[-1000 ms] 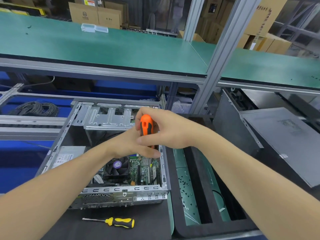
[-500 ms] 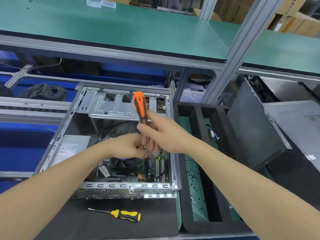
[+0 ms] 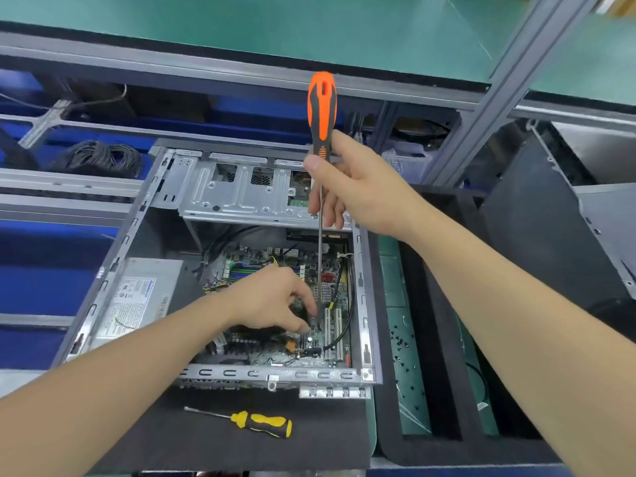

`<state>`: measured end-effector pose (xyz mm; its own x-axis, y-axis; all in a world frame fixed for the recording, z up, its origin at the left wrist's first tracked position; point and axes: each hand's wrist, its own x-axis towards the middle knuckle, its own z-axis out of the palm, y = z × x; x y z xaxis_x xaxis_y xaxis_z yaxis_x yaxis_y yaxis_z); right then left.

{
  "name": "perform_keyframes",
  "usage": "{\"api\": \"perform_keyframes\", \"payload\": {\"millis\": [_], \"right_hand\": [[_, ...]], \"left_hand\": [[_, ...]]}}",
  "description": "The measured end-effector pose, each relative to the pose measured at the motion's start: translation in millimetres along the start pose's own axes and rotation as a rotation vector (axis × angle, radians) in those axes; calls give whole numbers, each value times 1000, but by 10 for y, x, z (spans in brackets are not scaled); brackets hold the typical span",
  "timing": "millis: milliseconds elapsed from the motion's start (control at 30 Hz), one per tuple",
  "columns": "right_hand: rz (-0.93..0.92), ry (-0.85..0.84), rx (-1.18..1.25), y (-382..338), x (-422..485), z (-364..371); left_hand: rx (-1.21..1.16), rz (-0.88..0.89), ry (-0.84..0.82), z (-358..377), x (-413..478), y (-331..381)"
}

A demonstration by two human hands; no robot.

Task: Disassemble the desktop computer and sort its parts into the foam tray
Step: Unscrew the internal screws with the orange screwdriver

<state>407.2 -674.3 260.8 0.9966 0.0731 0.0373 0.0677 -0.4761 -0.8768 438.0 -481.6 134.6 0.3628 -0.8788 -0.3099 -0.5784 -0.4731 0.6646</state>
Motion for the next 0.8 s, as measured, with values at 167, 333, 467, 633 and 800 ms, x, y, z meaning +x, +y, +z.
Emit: {"api": "perform_keyframes", "payload": {"millis": [167,333,467,633,800], "right_hand": [[-14,37,42,-33,30,-73],[-18,63,35,-94,7,-129],[-8,89,51,-128,-9,-165],[-5,126,60,-159,-31,-190],[-29,196,49,-188,-71,-229]], "left_hand": [[155,-107,99,42,0,81],[134,-134,108,55,23,101],[122,-141,115,95,48,60],[167,-130,82,86,37,49],[177,-107,85,3,-24,49]]}}
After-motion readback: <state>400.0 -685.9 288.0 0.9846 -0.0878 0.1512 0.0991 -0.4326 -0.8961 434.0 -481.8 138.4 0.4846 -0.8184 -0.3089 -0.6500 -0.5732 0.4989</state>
